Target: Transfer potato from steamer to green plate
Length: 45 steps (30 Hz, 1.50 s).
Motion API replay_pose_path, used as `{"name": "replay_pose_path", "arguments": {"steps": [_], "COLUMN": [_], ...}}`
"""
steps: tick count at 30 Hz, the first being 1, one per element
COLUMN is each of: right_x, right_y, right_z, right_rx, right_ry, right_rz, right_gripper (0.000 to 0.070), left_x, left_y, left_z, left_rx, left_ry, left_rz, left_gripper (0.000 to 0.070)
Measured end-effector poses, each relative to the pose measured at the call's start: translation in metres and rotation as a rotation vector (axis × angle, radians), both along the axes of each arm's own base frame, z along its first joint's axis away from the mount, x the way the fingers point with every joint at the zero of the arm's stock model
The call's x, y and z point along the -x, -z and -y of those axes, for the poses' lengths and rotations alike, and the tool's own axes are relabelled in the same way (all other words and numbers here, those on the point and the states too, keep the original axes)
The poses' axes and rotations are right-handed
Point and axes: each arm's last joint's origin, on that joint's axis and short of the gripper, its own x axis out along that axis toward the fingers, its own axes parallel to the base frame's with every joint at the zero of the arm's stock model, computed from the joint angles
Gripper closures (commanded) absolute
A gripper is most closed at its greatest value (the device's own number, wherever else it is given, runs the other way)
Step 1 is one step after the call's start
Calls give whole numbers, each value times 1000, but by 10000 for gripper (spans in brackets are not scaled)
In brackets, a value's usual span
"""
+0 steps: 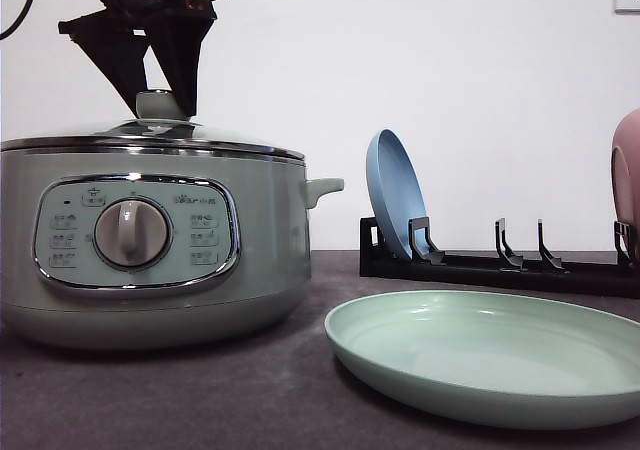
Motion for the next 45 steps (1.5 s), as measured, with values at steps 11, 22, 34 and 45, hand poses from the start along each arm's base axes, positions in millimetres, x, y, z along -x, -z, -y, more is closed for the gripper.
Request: {"name": "replay_pose_path", "arguments": {"steps": [11, 22, 34, 45], "right_x": [0, 0, 0, -2], "right_y": [0, 0, 0, -1], "right_z": [0, 0, 0, -2], "right_rx": [0, -1, -8, -31], "right_ry": [0, 1, 19, 49], "right_rz": [0, -2, -24, -50], "right_gripper": [308, 308, 307, 273], "left_x": [30, 60, 75, 76], "left_y": [-44, -77, -87, -87], "left_z": [-31, -86, -137, -154], "left_rx": [56, 12, -13, -23], "left_ry": [-55, -235, -426, -492], "left_rz": [121, 229, 238, 240], "left_gripper": [699, 699, 699, 699]}}
